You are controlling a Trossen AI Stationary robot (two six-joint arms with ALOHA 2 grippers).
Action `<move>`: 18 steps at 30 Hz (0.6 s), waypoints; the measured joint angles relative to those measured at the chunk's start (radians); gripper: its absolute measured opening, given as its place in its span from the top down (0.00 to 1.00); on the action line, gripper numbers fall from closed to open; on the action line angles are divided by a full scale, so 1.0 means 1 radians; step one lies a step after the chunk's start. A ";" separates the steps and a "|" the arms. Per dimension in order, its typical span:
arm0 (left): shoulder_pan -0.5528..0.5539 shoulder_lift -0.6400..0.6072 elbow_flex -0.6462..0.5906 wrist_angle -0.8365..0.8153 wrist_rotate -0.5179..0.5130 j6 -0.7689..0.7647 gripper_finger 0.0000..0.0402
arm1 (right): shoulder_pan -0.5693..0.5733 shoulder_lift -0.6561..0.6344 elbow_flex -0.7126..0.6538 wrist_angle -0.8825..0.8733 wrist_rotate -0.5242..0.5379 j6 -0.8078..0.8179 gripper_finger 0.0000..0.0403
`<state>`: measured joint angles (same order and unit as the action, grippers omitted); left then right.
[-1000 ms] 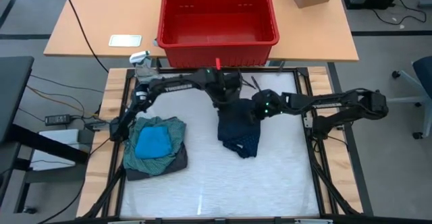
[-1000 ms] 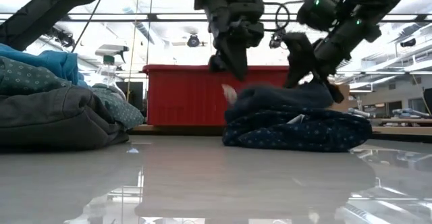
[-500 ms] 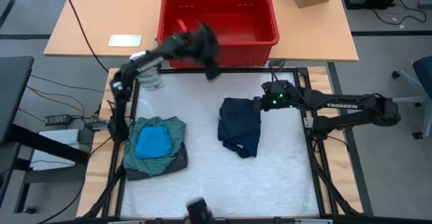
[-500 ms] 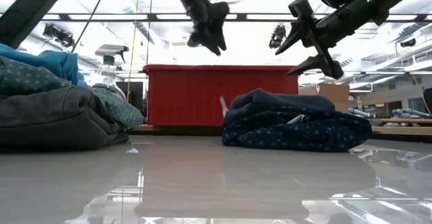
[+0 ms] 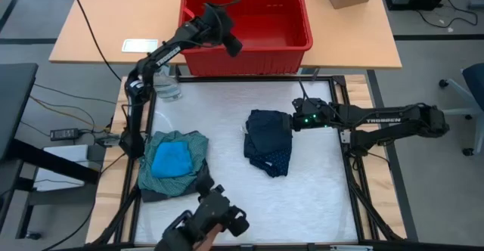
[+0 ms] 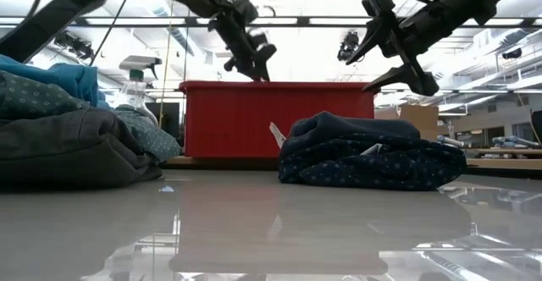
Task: Fold laundry
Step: Put the right stack of clothes into the red bin
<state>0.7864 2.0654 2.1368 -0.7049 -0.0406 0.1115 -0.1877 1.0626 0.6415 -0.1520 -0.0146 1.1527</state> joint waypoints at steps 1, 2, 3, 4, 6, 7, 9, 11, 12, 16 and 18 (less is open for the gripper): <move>0.001 0.012 -0.001 -0.011 0.000 0.014 0.57 | 0.007 0.000 0.000 0.000 0.003 0.005 0.39; 0.001 0.023 -0.002 -0.027 0.000 0.022 0.57 | 0.015 0.000 0.000 -0.001 0.005 0.008 0.39; -0.002 0.030 -0.001 -0.020 0.000 0.025 0.57 | 0.022 0.000 0.000 -0.002 0.009 0.012 0.39; -0.004 0.033 -0.001 -0.024 0.006 0.026 0.57 | 0.029 0.000 0.000 -0.003 0.016 0.017 0.39; -0.015 0.035 0.003 -0.044 0.042 0.027 0.57 | 0.044 0.000 0.000 -0.010 0.033 0.024 0.39; -0.022 0.035 0.004 -0.049 0.057 0.028 0.57 | 0.049 0.000 0.000 -0.009 0.042 0.024 0.39; -0.041 0.035 0.005 -0.068 0.081 0.028 0.57 | 0.056 0.000 0.000 -0.008 0.052 0.026 0.39; -0.065 0.033 0.005 -0.109 0.108 0.029 0.57 | 0.057 0.000 0.000 -0.009 0.059 0.027 0.39; -0.080 0.033 0.004 -0.137 0.122 0.029 0.57 | 0.057 0.000 0.000 -0.009 0.064 0.027 0.39; -0.143 0.039 -0.002 -0.230 0.166 0.043 0.57 | 0.057 0.000 0.000 -0.008 0.068 0.026 0.39; -0.172 0.037 -0.001 -0.258 0.167 0.066 0.57 | 0.057 0.000 0.000 -0.008 0.068 0.027 0.39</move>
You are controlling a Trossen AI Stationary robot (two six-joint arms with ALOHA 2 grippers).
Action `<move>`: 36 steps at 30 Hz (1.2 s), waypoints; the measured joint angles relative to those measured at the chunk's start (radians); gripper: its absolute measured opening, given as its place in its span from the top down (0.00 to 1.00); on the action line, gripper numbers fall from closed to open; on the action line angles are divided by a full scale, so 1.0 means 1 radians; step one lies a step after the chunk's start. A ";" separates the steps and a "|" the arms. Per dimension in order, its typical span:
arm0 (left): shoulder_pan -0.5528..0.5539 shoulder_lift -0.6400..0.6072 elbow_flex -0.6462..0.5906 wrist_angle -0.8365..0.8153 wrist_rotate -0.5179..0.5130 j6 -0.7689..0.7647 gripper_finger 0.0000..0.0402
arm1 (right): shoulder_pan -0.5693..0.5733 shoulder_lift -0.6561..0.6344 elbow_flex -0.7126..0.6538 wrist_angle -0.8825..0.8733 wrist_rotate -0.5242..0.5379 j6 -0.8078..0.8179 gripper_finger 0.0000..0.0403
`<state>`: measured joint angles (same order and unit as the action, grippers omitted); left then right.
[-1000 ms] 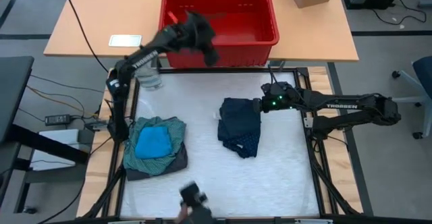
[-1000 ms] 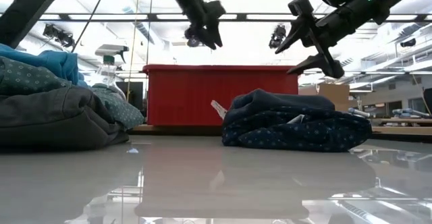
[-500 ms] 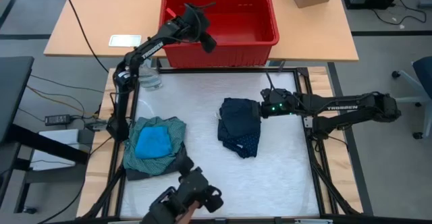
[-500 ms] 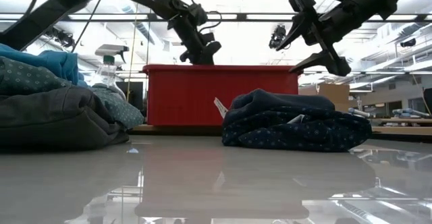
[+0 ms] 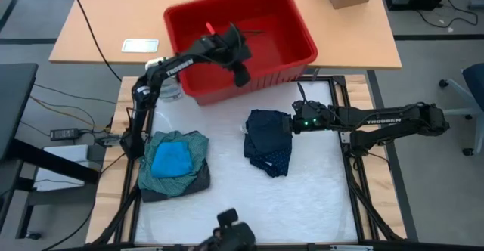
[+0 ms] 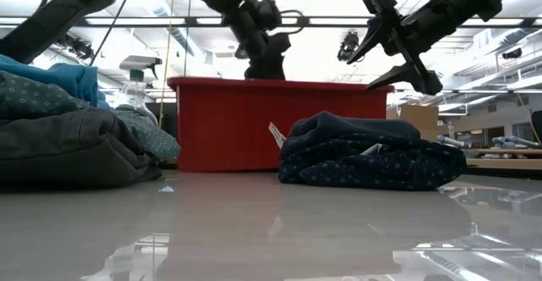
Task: Fold laundry
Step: Put the right stack of clothes into the red bin
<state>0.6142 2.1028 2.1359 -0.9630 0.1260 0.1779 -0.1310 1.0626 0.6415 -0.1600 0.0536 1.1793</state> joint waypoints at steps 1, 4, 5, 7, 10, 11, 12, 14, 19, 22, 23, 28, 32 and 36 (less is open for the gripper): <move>-0.014 -0.002 0.002 -0.013 -0.001 0.010 0.57 | 0.000 0.000 0.000 0.000 0.000 0.000 0.39; -0.048 -0.002 -0.002 -0.087 -0.017 0.029 0.57 | 0.000 0.000 0.000 0.000 0.000 0.014 0.39; -0.060 0.002 -0.003 -0.103 -0.024 0.030 0.57 | 0.000 0.000 0.000 -0.001 0.004 0.025 0.39; -0.081 0.002 -0.003 -0.144 -0.027 0.031 0.57 | 0.000 -0.001 0.000 -0.012 0.029 0.050 0.39; -0.113 -0.003 -0.001 -0.180 -0.033 0.029 0.57 | 0.000 -0.003 0.000 -0.068 0.087 0.083 0.39; -0.121 -0.003 -0.001 -0.191 -0.035 0.029 0.57 | 0.000 -0.003 0.000 -0.096 0.097 0.093 0.39; -0.129 -0.003 -0.001 -0.205 -0.035 0.028 0.57 | 0.000 -0.003 0.000 -0.125 0.104 0.100 0.39; -0.143 -0.015 -0.002 -0.211 -0.032 0.027 0.57 | 0.000 -0.003 0.000 -0.181 0.106 0.101 0.39; -0.173 -0.083 -0.002 -0.154 -0.009 -0.014 0.57 | 0.000 -0.003 0.000 -0.278 0.063 0.069 0.38; -0.192 -0.134 -0.001 -0.133 -0.008 -0.038 0.56 | -0.011 -0.002 0.000 -0.320 0.024 0.030 0.36; -0.200 -0.151 -0.001 -0.131 -0.009 -0.047 0.55 | -0.018 -0.002 0.000 -0.336 0.016 0.013 0.34; -0.271 -0.241 0.000 -0.130 0.047 -0.206 0.51 | -0.076 -0.003 0.000 -0.347 -0.093 -0.088 0.25; -0.409 -0.256 0.001 -0.103 0.093 -0.312 0.44 | -0.118 -0.004 -0.002 -0.287 -0.190 -0.181 0.15; -0.505 -0.234 -0.071 -0.094 -0.025 -0.357 0.34 | -0.160 -0.003 -0.056 -0.285 -0.201 -0.177 0.06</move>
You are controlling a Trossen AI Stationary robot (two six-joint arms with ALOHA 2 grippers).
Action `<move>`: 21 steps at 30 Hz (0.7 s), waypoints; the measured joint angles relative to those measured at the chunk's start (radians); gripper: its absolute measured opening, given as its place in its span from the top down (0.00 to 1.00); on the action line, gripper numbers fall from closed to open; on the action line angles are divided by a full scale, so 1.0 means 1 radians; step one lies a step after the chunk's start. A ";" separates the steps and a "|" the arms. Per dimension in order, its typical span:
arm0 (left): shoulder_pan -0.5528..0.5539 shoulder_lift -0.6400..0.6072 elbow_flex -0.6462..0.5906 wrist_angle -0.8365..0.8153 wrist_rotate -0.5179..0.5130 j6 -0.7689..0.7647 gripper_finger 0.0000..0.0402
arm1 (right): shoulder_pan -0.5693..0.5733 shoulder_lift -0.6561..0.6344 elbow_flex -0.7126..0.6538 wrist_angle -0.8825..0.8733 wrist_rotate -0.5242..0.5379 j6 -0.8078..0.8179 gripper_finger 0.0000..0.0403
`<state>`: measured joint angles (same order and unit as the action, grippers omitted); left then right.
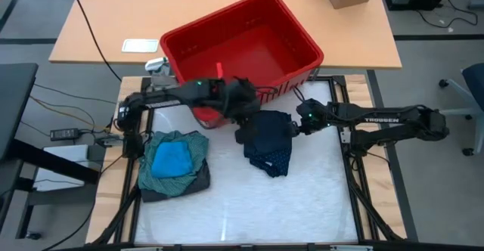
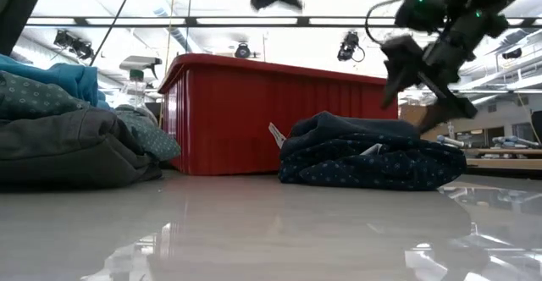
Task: Fold laundry
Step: Put the right stack of clothes into the red bin
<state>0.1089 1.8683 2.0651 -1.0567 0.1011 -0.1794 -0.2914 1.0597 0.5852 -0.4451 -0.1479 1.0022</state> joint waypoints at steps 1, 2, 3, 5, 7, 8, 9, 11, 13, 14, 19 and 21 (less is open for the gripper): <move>-0.002 0.000 -0.043 0.023 -0.012 -0.032 0.32 | -0.008 0.000 -0.018 0.000 -0.005 0.011 0.04; -0.001 0.000 -0.093 0.067 -0.018 -0.073 0.29 | -0.012 0.000 -0.037 0.005 -0.007 0.021 0.02; 0.002 0.000 -0.146 0.107 -0.011 -0.120 0.27 | -0.013 -0.002 -0.055 0.014 -0.008 0.032 0.02; 0.007 0.002 -0.244 0.140 0.024 -0.200 0.24 | -0.013 -0.006 -0.094 0.060 -0.011 0.050 0.01; 0.002 0.001 -0.330 0.220 0.054 -0.248 0.21 | -0.013 -0.009 -0.129 0.135 -0.031 0.071 0.02; -0.002 -0.005 -0.374 0.264 0.084 -0.275 0.20 | -0.011 -0.010 -0.146 0.179 -0.048 0.082 0.02; -0.009 -0.006 -0.415 0.287 0.088 -0.304 0.19 | -0.010 -0.010 -0.160 0.220 -0.063 0.093 0.01; -0.018 0.005 -0.488 0.347 0.080 -0.350 0.17 | -0.009 -0.010 -0.186 0.288 -0.085 0.109 0.01; -0.019 0.006 -0.555 0.404 0.077 -0.401 0.16 | -0.009 -0.010 -0.213 0.330 -0.087 0.120 0.01; -0.018 0.002 -0.585 0.444 0.077 -0.433 0.16 | -0.009 -0.009 -0.228 0.336 -0.083 0.120 0.01; -0.001 0.003 -0.711 0.527 0.031 -0.526 0.16 | -0.012 -0.004 -0.277 0.388 -0.003 0.123 0.01; 0.007 0.001 -0.752 0.596 0.007 -0.552 0.16 | -0.024 0.005 -0.302 0.444 0.020 0.124 0.01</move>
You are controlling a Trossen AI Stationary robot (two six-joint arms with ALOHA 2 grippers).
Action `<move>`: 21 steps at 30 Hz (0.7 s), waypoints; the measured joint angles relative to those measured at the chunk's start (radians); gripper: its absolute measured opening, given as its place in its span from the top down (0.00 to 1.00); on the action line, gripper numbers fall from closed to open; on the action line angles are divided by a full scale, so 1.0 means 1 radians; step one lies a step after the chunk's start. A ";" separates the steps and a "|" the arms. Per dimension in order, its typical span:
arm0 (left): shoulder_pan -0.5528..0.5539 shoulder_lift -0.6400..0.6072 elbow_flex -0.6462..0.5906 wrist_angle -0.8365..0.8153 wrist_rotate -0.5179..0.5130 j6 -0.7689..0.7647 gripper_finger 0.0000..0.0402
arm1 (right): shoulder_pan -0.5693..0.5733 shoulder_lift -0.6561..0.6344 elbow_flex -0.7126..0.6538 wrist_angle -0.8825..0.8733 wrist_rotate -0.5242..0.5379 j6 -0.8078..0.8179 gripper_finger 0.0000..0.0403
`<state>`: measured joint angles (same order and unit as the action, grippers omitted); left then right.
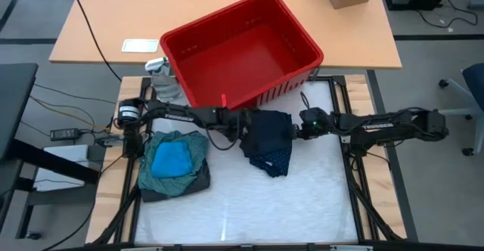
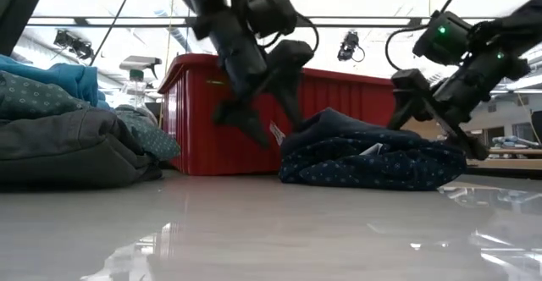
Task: Fold laundry
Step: Put the right stack of clothes into the red bin
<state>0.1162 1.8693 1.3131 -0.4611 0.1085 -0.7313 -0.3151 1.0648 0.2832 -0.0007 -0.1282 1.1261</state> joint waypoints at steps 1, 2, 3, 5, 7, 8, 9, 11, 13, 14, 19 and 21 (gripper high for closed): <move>0.003 -0.001 -0.021 0.034 -0.009 -0.013 0.16 | -0.008 0.007 -0.013 0.037 0.000 0.004 0.01; 0.007 -0.001 -0.043 0.066 -0.014 -0.026 0.16 | -0.014 0.021 -0.027 0.084 -0.002 0.008 0.01; 0.009 -0.001 -0.067 0.099 -0.023 -0.037 0.16 | -0.018 0.040 -0.041 0.135 -0.010 0.013 0.01; 0.011 0.008 -0.111 0.190 -0.042 -0.069 0.16 | -0.024 0.084 -0.065 0.224 -0.021 0.027 0.01; 0.015 0.013 -0.147 0.257 -0.039 -0.103 0.16 | -0.028 0.139 -0.066 0.298 -0.043 0.030 0.01; 0.015 0.020 -0.161 0.282 -0.038 -0.116 0.16 | -0.028 0.168 -0.063 0.327 -0.052 0.029 0.01; 0.016 0.028 -0.171 0.328 -0.037 -0.129 0.16 | -0.029 0.197 -0.055 0.350 -0.058 0.025 0.01; 0.016 0.034 -0.192 0.378 -0.038 -0.144 0.16 | -0.024 0.257 -0.038 0.411 -0.078 0.018 0.01; 0.009 0.045 -0.191 0.421 -0.039 -0.143 0.17 | -0.017 0.319 -0.015 0.470 -0.094 0.014 0.02; 0.007 0.052 -0.193 0.433 -0.033 -0.136 0.17 | -0.010 0.351 0.000 0.489 -0.103 0.008 0.03; -0.017 0.071 -0.192 0.469 -0.044 -0.088 0.32 | 0.037 0.481 0.082 0.514 -0.126 -0.039 0.26; -0.026 0.076 -0.195 0.474 -0.047 -0.079 0.43 | 0.051 0.503 0.105 0.516 -0.153 -0.042 0.42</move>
<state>0.0901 1.9452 1.1181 0.0130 0.0613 -0.8107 -0.2636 1.5680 0.3880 0.5154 -0.2812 1.0841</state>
